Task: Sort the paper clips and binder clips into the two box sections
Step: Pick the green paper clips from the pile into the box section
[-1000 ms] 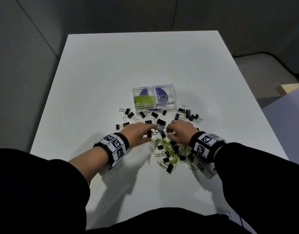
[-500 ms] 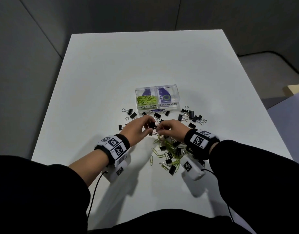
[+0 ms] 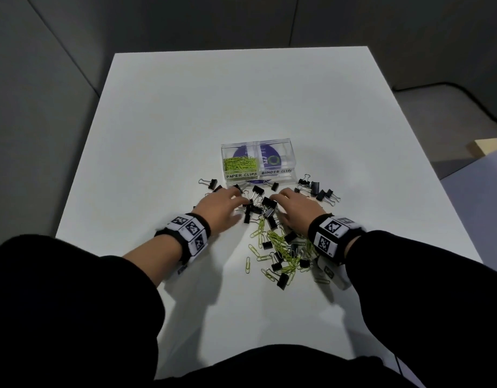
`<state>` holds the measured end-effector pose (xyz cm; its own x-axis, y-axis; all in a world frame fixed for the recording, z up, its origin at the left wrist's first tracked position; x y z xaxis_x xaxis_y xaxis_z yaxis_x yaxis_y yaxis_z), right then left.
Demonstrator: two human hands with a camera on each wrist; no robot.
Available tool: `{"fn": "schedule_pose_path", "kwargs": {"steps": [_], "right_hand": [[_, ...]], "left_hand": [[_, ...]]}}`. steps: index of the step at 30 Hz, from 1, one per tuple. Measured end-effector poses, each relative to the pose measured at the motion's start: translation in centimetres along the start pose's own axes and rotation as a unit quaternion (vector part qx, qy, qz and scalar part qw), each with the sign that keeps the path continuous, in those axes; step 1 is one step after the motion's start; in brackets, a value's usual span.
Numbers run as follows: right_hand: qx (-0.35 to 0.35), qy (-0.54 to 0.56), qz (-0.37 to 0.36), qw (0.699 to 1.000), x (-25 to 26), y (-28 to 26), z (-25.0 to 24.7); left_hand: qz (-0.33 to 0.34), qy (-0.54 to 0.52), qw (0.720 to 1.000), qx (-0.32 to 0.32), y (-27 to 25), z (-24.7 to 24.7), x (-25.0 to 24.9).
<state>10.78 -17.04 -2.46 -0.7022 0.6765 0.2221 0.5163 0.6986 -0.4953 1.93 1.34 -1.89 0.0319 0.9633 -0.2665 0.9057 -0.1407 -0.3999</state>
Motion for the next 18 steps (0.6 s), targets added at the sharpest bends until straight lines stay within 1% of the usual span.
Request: {"fn": "schedule_pose_path", "kwargs": {"steps": [3, 5, 7, 10, 14, 16, 18], "right_hand": [[0.033, -0.022, -0.006, 0.999, 0.3, 1.1, -0.1], [0.049, -0.032, -0.005, 0.998, 0.4, 1.5, -0.5], [0.045, -0.024, 0.002, 0.999, 0.2, 1.7, -0.8], [0.053, -0.011, 0.011, 0.998, -0.1, 1.9, -0.9], [0.08, -0.003, 0.01, 0.997, -0.6, 1.8, -1.2], [0.056, 0.026, 0.009, 0.998, -1.1, 1.5, -1.8], [0.031, 0.052, 0.02, 0.998, -1.8, 1.3, -2.4]], "left_hand": [[0.043, 0.071, 0.996, 0.031, 1.7, 0.1, -1.9], [0.035, 0.089, 0.994, 0.05, 2.5, 0.4, -2.3], [0.008, 0.056, 0.996, 0.064, 2.8, 0.7, -2.1], [-0.019, 0.008, 0.998, 0.066, 2.8, 0.9, -1.5], [-0.031, 0.048, 0.998, 0.042, 2.6, 0.6, -0.9], [-0.026, 0.058, 0.998, 0.01, 2.4, 0.3, -0.6], [-0.032, 0.035, 0.999, -0.021, 2.2, -0.2, -0.2]]}}
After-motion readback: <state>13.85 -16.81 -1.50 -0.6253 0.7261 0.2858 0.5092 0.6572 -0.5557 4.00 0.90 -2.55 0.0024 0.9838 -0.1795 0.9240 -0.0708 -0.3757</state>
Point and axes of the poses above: each hand's wrist, its own y-axis towards the middle knuckle, its own z-axis out of the palm, x = y × z, the point moved 1 cm from there along y, towards the middle knuckle, and after that the axes turned 13 degrees about x, right-handed, at the moved point
